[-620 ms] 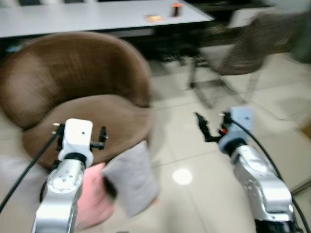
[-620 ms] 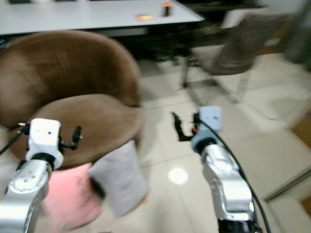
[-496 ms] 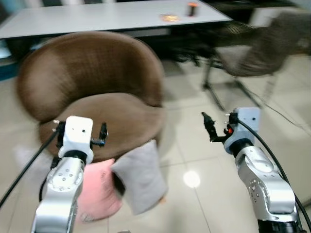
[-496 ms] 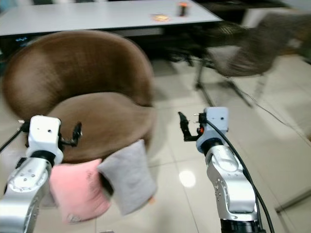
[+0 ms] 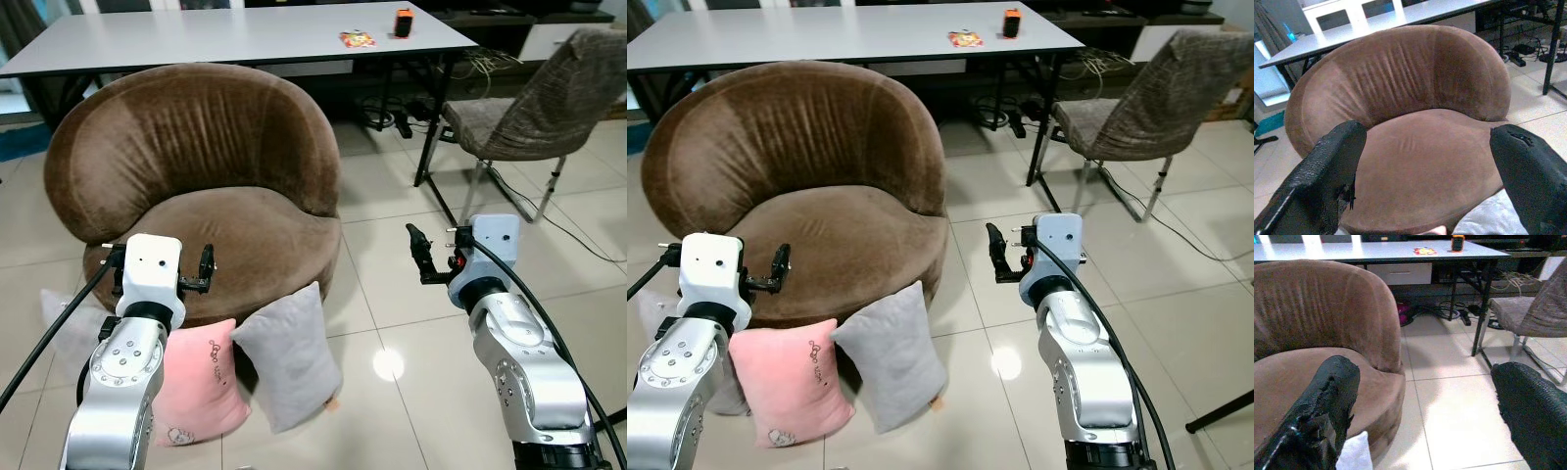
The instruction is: Move the pillow to the sofa from floor
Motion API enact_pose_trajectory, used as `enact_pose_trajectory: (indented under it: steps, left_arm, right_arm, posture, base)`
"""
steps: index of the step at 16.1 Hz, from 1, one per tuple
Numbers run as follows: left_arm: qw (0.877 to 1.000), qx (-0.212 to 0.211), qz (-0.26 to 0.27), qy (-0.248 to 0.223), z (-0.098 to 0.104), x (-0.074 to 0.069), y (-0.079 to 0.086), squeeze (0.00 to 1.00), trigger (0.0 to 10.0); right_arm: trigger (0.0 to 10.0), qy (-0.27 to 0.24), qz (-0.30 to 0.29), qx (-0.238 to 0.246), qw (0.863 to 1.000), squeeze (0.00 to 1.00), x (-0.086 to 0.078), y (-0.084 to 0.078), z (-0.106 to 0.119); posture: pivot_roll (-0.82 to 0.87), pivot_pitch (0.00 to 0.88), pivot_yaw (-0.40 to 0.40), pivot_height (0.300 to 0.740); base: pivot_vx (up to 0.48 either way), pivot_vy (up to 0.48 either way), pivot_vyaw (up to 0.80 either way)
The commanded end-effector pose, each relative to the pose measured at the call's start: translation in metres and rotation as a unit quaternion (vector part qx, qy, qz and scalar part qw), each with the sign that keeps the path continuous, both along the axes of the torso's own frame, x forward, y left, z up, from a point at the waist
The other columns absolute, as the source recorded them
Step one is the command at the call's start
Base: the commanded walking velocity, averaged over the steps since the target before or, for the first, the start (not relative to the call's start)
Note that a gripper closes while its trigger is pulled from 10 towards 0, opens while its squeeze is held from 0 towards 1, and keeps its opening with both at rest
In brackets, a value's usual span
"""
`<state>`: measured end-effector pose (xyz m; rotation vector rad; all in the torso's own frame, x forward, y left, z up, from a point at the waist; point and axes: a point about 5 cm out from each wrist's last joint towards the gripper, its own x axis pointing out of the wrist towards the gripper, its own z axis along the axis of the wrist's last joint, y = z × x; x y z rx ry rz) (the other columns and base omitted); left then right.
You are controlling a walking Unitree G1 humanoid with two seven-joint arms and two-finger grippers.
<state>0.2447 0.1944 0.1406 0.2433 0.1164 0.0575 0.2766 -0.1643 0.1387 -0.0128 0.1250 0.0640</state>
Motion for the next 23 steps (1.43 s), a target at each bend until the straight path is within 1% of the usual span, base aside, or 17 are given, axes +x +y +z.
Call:
enact_pose_trajectory:
  steps: [1,3,4,5,6,11,12,13,15,16,18,23]
  left_arm:
    - [1.000,-0.001,-0.002,-0.007,0.004,0.001,0.001,0.00,10.0]
    - [1.000,-0.002,-0.005,-0.007,0.005,0.001,0.002,0.00,10.0]
    - [1.000,-0.002,-0.006,-0.007,0.005,0.000,0.002,0.00,10.0]
    - [1.000,-0.003,-0.007,-0.006,0.005,0.000,0.001,0.00,10.0]
    - [1.000,-0.003,-0.008,-0.006,0.004,0.000,0.001,0.00,10.0]
    - [1.000,-0.004,-0.005,-0.004,0.002,-0.001,0.003,0.00,10.0]
    - [1.000,-0.003,-0.004,-0.003,0.001,-0.002,0.004,0.00,10.0]
    - [1.000,0.002,-0.001,-0.001,0.000,-0.003,0.004,0.00,10.0]
    - [1.000,0.016,0.007,0.001,-0.002,-0.004,0.003,0.00,10.0]
    - [1.000,0.020,0.005,-0.004,-0.001,-0.005,0.002,0.00,10.0]
    - [1.000,0.027,0.001,-0.010,-0.001,-0.005,0.001,0.00,10.0]
    - [0.999,0.029,0.008,-0.017,0.002,-0.001,0.000,0.00,10.0]
  right_arm:
    - [10.0,-0.018,-0.004,-0.006,1.000,1.00,0.001,0.000,0.008]
    - [10.0,-0.018,-0.018,-0.009,1.000,1.00,0.000,-0.004,0.008]
    - [10.0,-0.014,-0.027,-0.001,1.000,1.00,0.000,-0.005,0.007]
    - [10.0,-0.014,-0.021,0.001,1.000,0.56,0.000,-0.004,0.007]
    - [10.0,-0.015,-0.017,0.000,1.000,0.00,0.001,-0.003,0.008]
    - [10.0,-0.012,-0.004,0.007,1.000,0.00,0.002,0.003,0.007]
    - [10.0,-0.014,0.003,0.005,1.000,0.00,0.002,0.004,0.007]
    - [10.0,-0.017,0.006,-0.010,1.000,0.00,0.002,0.005,0.007]
    - [10.0,-0.016,0.017,-0.011,1.000,0.00,0.004,0.006,0.006]
    - [10.0,-0.018,0.035,-0.016,0.999,0.00,0.005,0.009,0.007]
    - [10.0,-0.018,0.037,-0.012,0.999,0.00,0.007,0.010,0.007]
    - [10.0,-0.019,0.039,-0.012,0.999,0.00,0.012,0.011,0.007]
  posture:
    - [-0.12,0.000,0.011,0.740]
    - [-0.12,0.000,0.014,0.740]
    - [-0.12,0.000,0.014,0.740]
    - [-0.12,0.000,0.014,0.740]
    - [-0.12,0.000,0.014,0.740]
    - [-0.12,0.000,0.007,0.740]
    - [-0.12,0.000,0.008,0.740]
    - [-0.11,0.000,0.003,0.740]
    - [-0.10,0.000,-0.006,0.740]
    - [-0.10,0.000,-0.013,0.740]
    - [-0.10,0.000,-0.016,0.740]
    - [-0.10,0.000,-0.014,0.740]
  base:
    - [0.341,0.000,0.00]
    - [0.399,0.000,0.80]
    - [0.409,0.000,0.00]
    - [0.412,0.000,0.00]
    - [0.412,0.000,0.00]
    - [0.409,0.000,0.00]
    - [0.401,0.000,0.00]
    - [0.292,0.000,0.00]
    - [0.000,0.000,0.00]
    - [0.000,0.000,0.00]
    - [0.000,0.000,0.80]
    - [0.000,-0.448,0.80]
